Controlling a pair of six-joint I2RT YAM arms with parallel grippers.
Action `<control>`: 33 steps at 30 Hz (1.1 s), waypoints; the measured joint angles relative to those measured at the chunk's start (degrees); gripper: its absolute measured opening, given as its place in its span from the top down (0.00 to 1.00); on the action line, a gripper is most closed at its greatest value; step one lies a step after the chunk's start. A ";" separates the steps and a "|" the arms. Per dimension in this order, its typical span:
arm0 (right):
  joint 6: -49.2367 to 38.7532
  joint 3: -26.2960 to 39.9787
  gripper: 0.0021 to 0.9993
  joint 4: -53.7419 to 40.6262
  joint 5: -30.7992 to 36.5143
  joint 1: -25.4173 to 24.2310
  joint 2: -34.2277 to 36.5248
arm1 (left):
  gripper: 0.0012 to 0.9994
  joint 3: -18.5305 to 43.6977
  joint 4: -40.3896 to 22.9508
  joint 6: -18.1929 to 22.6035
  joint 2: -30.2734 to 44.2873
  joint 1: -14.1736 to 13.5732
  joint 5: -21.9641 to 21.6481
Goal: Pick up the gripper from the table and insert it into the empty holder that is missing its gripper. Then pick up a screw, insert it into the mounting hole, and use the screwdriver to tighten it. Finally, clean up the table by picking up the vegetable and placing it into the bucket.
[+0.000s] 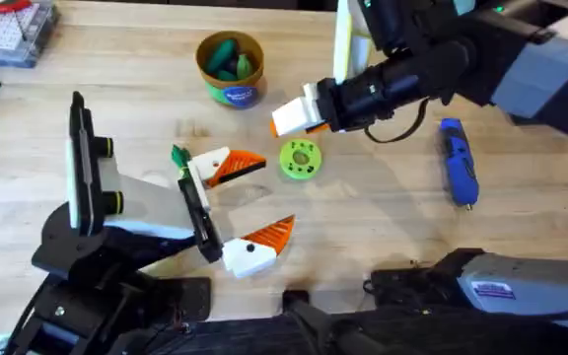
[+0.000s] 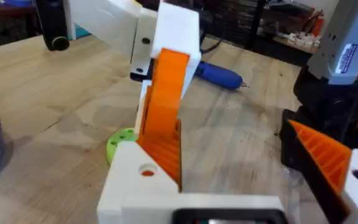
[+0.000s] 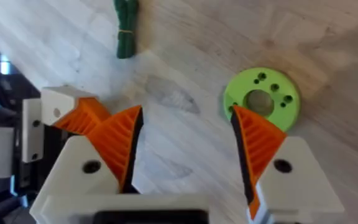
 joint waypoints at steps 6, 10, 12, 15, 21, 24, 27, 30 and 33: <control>-0.55 -0.28 0.18 0.33 -10.94 -0.56 1.32 | 0.01 0.00 0.02 0.00 0.00 0.00 -0.18; -0.75 -0.75 0.18 5.03 -21.22 -0.56 7.38 | 0.01 0.00 0.02 0.00 0.00 0.00 -0.20; -0.77 -0.93 0.18 6.17 -25.76 -0.54 10.84 | 0.01 0.00 0.02 0.00 0.00 0.00 -0.20; -0.73 -1.20 0.19 6.38 -31.61 -0.39 14.36 | 0.01 0.00 -0.02 -0.24 0.02 0.00 -0.20; -0.77 -1.22 0.28 6.91 -36.84 0.52 15.39 | 0.01 0.00 0.02 -0.22 0.02 0.00 -0.20; -0.77 -1.25 0.32 6.95 -38.48 0.62 15.39 | 0.01 0.00 0.02 -0.22 0.00 0.00 -0.20; -0.75 -1.25 0.33 6.94 -39.34 0.62 15.39 | 0.01 0.00 0.00 -0.22 0.02 0.00 -0.20; -0.77 -1.25 0.43 6.93 -39.97 0.62 15.39 | 0.01 0.00 0.02 -0.22 0.00 0.00 -0.24; -0.79 -1.25 0.58 6.86 -40.29 0.62 15.39 | 0.01 0.00 0.02 -0.22 0.02 0.00 -0.33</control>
